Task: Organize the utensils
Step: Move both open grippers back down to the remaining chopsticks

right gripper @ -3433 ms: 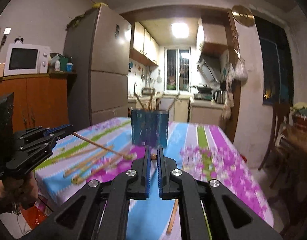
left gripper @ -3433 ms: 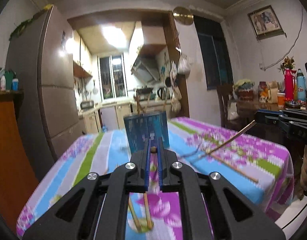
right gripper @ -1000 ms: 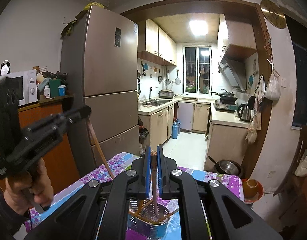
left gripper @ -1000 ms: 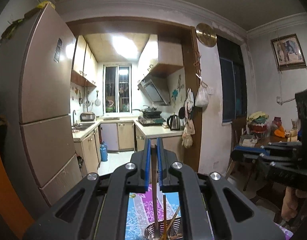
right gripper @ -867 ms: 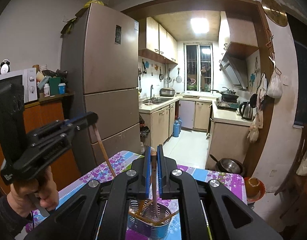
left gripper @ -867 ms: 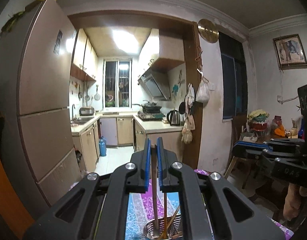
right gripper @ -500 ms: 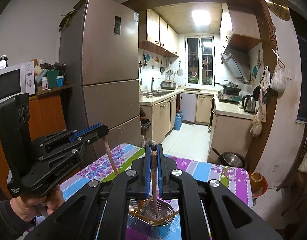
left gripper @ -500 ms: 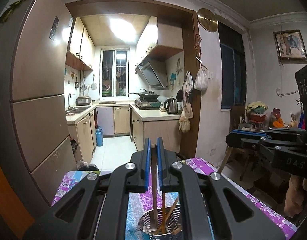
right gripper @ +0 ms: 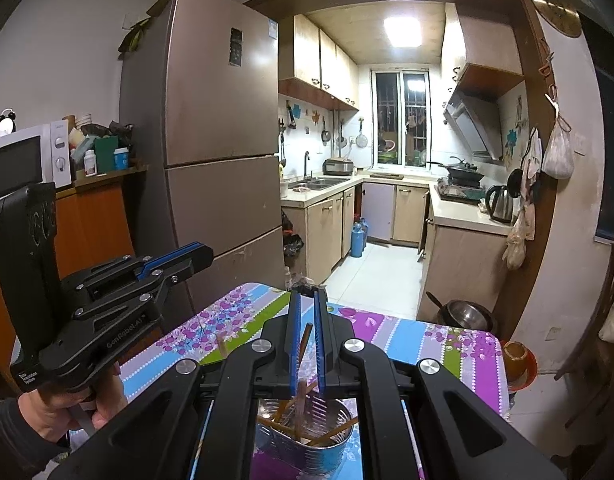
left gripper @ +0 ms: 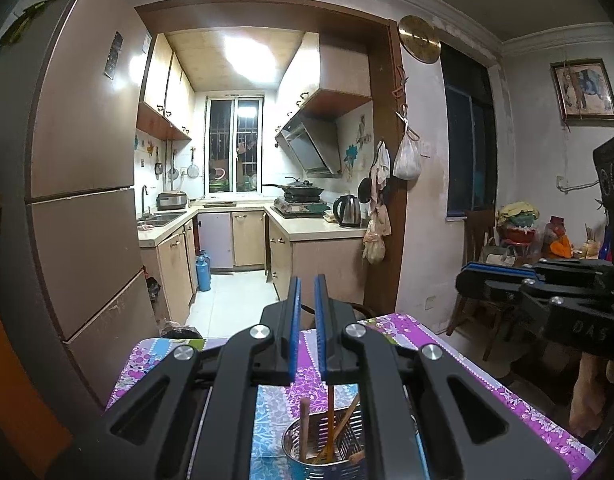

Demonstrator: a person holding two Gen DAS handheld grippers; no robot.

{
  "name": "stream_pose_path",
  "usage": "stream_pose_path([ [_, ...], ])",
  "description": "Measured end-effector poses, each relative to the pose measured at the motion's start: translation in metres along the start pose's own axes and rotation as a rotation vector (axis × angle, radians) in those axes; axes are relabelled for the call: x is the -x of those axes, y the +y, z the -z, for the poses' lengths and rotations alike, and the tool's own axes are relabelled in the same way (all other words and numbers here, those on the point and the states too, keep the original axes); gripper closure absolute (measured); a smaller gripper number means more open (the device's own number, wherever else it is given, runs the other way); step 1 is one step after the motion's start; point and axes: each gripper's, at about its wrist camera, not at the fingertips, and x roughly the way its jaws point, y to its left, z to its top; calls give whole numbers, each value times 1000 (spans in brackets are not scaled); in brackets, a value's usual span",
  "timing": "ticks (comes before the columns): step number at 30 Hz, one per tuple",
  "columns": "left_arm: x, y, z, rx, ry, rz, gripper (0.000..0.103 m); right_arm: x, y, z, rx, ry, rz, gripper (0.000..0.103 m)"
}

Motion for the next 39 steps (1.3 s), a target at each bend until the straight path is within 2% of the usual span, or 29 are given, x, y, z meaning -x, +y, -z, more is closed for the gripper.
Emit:
stream_pose_path([
  [3,15,-2,-2,0,-15,-3,97,21,4,0,-1,-30,7,95],
  [5,34,-2,-3,-19,-35,-10,92,41,9,3,5,-58,5,88],
  [7,61,0,0,-36,-65,-18,69,73,23,14,26,-103,0,75],
  [9,95,3,8,-51,-92,-27,56,101,38,35,38,-132,-16,71],
  [13,153,10,41,-97,-104,-52,46,137,76,109,35,-119,-56,69],
  [17,195,23,93,-98,-53,-82,46,137,116,201,-4,-15,-79,69],
  [19,210,30,129,-89,-4,-99,46,133,129,239,-54,42,-99,69],
  [22,219,46,176,-48,91,-116,46,130,148,282,-77,95,-75,69],
  [23,221,50,190,-36,117,-121,46,130,150,289,-89,103,-73,69],
  [25,225,54,212,-1,169,-77,46,133,152,305,-115,119,-51,69],
  [27,228,48,231,-28,209,-45,46,138,154,315,-119,127,-25,69],
  [33,216,25,273,-45,321,61,66,144,147,335,-132,167,14,69],
  [36,211,11,284,-46,348,90,74,145,145,337,-137,171,26,69],
  [39,214,2,299,-72,361,87,82,146,142,336,-131,169,33,69],
])
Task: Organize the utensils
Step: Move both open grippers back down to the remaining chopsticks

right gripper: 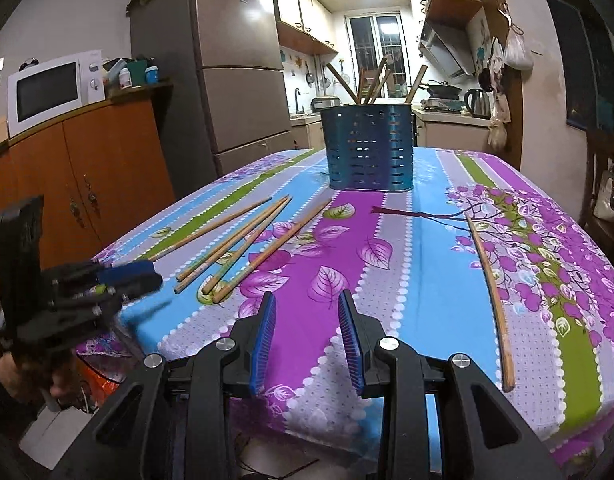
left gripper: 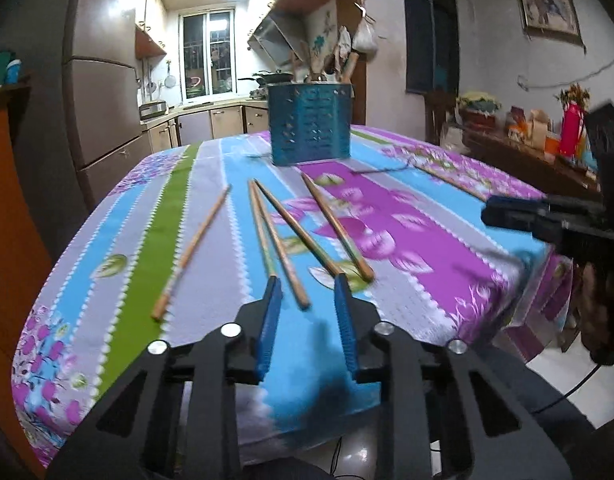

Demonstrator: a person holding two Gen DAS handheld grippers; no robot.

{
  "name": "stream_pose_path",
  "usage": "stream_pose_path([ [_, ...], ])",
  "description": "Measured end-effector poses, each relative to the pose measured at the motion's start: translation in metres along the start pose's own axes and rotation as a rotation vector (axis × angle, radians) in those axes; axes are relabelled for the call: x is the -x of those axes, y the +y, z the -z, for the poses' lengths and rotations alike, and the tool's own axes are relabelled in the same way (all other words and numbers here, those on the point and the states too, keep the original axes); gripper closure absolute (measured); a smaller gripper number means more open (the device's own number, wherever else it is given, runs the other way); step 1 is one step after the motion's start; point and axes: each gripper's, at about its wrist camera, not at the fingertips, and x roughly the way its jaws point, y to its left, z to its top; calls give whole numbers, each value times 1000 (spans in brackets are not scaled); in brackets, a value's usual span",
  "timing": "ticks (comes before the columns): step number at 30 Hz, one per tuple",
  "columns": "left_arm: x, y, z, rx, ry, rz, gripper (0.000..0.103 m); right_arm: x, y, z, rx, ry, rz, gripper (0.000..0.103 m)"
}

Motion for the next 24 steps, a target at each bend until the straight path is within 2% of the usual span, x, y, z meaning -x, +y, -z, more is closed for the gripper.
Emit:
stream_pose_path([
  [5,-10,-2,12,11,31,-46,91,2,-5,-2,-1,-8,3,69],
  [18,-23,-5,10,52,12,-76,91,9,-3,-6,9,-25,-1,69],
  [24,-25,-7,12,61,-18,-97,91,22,-7,0,44,-60,51,69],
])
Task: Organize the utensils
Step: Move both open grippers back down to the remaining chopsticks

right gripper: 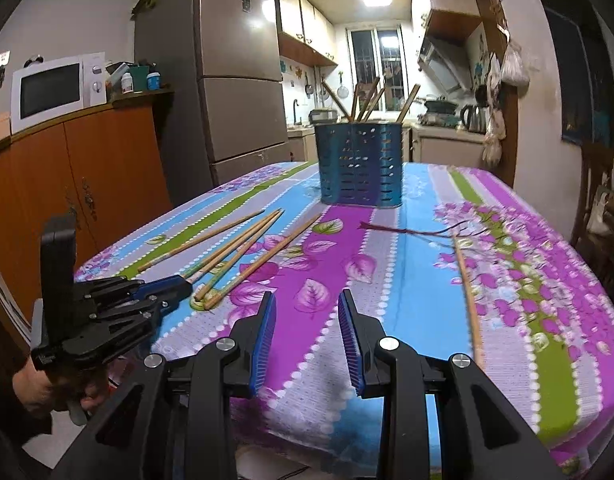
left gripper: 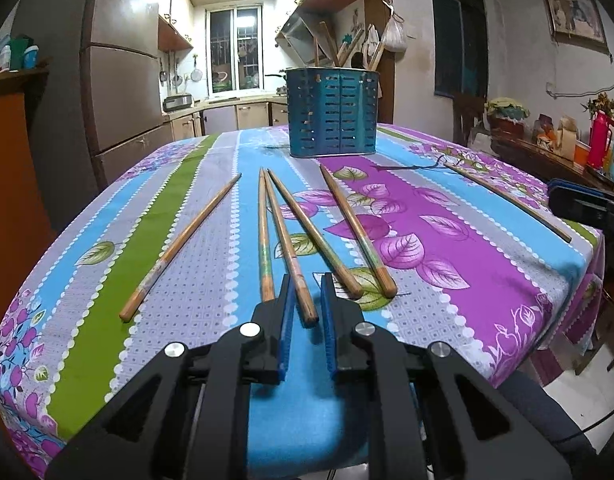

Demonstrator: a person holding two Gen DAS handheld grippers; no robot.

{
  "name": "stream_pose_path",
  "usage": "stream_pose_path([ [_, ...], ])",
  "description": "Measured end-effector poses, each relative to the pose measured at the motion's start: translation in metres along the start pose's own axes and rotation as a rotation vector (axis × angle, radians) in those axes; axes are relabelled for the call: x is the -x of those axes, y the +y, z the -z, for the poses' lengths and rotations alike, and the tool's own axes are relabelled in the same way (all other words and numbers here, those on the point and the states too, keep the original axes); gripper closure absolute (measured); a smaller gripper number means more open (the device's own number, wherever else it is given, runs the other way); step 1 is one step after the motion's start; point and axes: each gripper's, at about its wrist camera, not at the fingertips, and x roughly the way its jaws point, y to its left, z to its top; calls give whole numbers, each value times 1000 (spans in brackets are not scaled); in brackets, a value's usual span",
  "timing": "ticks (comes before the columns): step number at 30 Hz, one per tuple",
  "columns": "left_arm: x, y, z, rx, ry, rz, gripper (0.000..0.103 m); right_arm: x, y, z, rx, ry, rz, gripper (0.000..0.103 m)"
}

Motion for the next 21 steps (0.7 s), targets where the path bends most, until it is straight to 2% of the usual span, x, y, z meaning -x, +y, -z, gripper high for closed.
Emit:
stream_pose_path([
  [3,2,-1,2,-3,-14,-7,91,14,-14,13,4,-10,73,69],
  [7,4,-2,4,-5,-25,-14,91,19,-45,36,-54,33,163,69],
  [10,4,-3,3,-10,-24,-16,91,19,-60,45,-83,35,194,69],
  [18,5,-6,2,-13,-24,-33,91,13,-65,42,-84,-5,178,69],
  [20,5,-7,2,-14,-25,-38,91,13,-55,35,-85,-28,131,69],
  [21,5,-6,3,-13,-25,-40,91,8,-45,30,-87,-30,77,69],
])
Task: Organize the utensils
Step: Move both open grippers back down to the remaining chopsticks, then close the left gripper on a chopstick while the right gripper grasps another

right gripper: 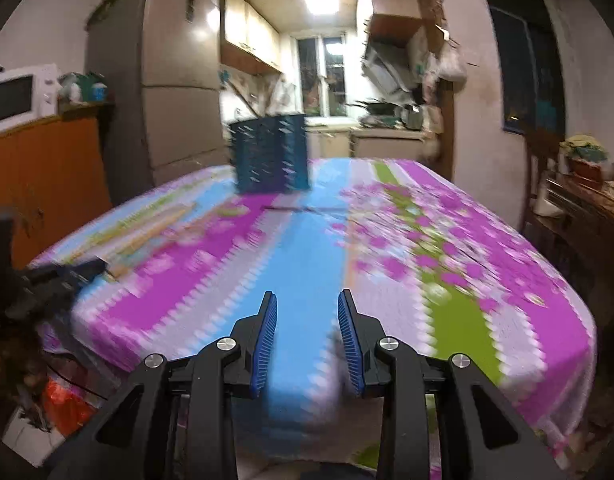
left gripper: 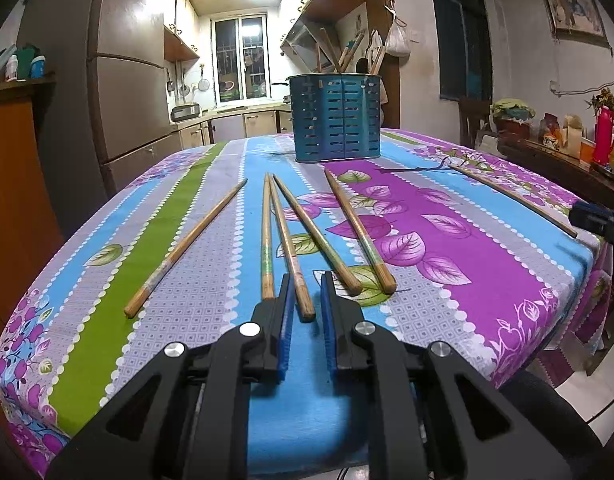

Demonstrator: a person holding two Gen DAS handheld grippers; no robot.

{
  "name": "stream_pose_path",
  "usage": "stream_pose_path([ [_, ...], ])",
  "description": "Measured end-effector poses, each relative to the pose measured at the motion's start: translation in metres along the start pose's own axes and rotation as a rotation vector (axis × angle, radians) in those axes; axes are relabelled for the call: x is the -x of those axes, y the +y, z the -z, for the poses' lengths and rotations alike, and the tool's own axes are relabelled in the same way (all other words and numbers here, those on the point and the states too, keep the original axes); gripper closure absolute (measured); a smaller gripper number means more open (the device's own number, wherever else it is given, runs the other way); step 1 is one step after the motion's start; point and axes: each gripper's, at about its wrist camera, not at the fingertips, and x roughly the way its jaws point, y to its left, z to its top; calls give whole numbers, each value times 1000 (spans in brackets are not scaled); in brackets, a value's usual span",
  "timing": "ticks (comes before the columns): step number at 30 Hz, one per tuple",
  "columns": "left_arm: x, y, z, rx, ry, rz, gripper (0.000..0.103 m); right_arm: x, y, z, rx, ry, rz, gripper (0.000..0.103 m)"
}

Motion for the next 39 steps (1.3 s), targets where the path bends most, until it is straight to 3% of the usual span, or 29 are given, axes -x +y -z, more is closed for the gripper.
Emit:
stream_pose_path([
  [3,1,0,1,1,-1,-4,91,-19,39,-3,26,27,-132,70],
  [6,1,0,1,5,2,2,91,-31,63,-5,24,38,-183,70],
  [8,0,0,0,2,2,4,91,-28,62,-5,45,15,-143,70],
  [11,0,1,1,0,1,13,91,-13,31,-3,32,-30,10,70],
  [13,1,2,1,0,-3,15,91,-4,-5,7,15,-13,140,69],
  [15,1,2,2,1,-7,14,91,-1,-27,14,-17,17,183,69],
  [20,1,1,2,12,-8,5,91,0,-36,18,-22,11,145,70],
  [29,2,-2,4,19,-27,-26,91,-2,-32,25,25,-7,156,88],
  [31,3,-4,5,24,-34,-32,95,-2,-30,26,34,-14,152,94],
  [39,9,-1,4,46,-44,-53,98,18,-28,11,40,-75,149,95],
])
